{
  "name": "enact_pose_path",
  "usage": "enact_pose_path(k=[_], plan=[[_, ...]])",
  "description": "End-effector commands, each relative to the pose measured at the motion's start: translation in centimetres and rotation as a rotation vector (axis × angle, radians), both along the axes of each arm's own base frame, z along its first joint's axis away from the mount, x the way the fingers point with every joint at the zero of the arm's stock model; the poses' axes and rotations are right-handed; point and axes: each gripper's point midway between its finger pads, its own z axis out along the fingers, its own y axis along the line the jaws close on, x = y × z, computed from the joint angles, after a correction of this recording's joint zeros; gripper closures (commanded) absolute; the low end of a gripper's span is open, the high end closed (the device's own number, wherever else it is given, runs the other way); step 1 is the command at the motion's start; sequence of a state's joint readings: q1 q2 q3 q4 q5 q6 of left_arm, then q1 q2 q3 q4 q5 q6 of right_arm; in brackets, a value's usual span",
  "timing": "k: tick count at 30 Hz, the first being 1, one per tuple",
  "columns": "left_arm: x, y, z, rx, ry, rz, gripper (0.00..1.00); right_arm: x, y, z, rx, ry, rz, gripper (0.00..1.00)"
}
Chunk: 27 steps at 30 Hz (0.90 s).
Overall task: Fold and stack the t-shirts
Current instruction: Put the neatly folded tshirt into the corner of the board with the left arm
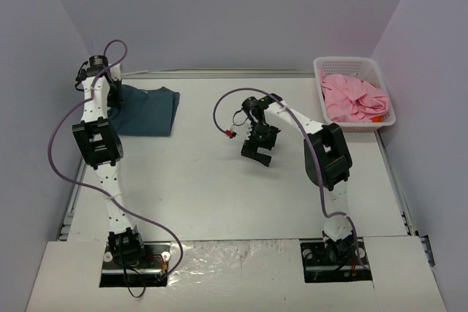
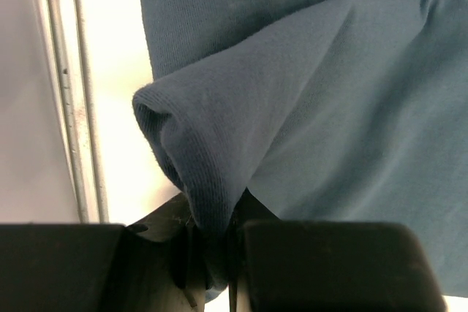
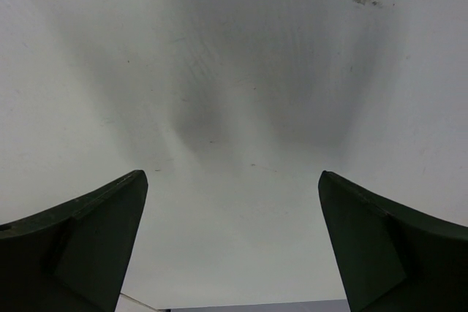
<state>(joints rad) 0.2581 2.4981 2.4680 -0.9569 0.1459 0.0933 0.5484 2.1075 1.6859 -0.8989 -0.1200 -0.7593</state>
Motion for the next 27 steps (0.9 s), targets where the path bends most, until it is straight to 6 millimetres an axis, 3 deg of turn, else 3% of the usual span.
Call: enact_pose_path(k=[1,12,13,14,16,19,25,27], plan=[[1.3,2.5,3.0,0.046,-0.098,0.069,0.98,-0.3,-0.8,0.3,-0.033,0.036,-0.021,0.0],[1.8,3.5,2.6,0.068,-0.109,0.073,0.97,-0.4,-0.7,-0.2,-0.044,0.066,-0.027,0.0],[1.8,3.5,2.4,0.068,-0.107,0.071,0.93,-0.4,-0.8,-0.2,-0.045,0.067,-0.027,0.0],[1.7,3.6,2.5,0.07,-0.107,0.071,0.78,-0.4,-0.8,-0.3,-0.046,0.07,-0.027,0.0],[1.8,3.9,2.9,0.089,-0.112,0.076,0.66,-0.5,-0.8,-0.4,-0.048,0.076,-0.027,0.0],[1.9,4.5,4.5,0.12,-0.148,0.091,0.58,-0.6,-0.8,-0.6,-0.053,0.083,-0.03,0.0],[1.9,5.4,11.3,0.213,-0.277,0.094,0.55,-0.6,-0.6,-0.7,-0.054,0.096,-0.03,0.0],[1.2,6.5,13.9,0.291,-0.303,0.116,0.55,-0.7,-0.7,-0.6,-0.052,0.097,-0.032,0.0]])
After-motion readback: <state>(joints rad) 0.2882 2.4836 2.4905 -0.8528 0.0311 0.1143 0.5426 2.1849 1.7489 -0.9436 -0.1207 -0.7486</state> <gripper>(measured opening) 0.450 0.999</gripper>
